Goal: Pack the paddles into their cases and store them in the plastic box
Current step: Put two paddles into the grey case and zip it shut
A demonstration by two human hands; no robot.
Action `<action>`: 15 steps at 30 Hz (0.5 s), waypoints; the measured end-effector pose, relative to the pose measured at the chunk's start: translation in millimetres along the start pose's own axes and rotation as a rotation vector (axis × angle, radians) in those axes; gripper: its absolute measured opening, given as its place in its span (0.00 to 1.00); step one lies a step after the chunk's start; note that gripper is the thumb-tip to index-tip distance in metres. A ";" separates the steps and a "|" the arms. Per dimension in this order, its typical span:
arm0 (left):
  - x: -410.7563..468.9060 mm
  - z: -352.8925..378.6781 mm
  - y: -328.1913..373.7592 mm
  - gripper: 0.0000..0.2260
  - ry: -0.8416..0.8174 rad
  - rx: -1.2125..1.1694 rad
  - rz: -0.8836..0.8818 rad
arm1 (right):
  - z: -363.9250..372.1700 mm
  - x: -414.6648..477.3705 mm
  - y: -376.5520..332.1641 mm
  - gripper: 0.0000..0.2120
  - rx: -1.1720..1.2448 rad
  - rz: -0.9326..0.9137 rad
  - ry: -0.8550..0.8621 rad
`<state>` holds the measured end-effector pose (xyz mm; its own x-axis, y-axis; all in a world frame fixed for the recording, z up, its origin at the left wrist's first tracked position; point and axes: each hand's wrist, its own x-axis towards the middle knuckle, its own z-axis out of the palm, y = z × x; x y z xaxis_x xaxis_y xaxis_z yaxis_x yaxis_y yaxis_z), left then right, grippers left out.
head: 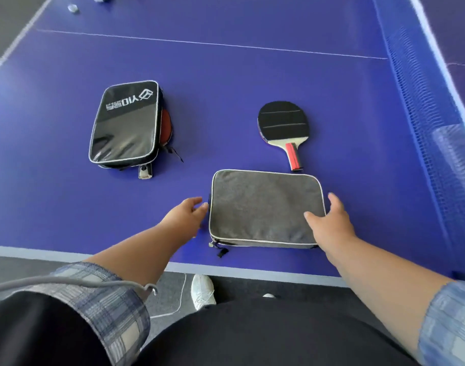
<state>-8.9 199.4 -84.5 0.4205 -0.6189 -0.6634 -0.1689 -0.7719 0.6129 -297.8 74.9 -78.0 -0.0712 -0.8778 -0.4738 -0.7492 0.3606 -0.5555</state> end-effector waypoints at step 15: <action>8.0 34.1 84.9 0.18 -0.129 0.266 0.223 | -29.4 -47.4 -0.7 0.14 0.407 0.253 0.080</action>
<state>-50.3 123.9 -52.5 0.2345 -0.7764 -0.5849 -0.4767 -0.6162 0.6269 -313.3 107.0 -35.1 -0.2805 -0.7625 -0.5830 -0.3849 0.6457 -0.6594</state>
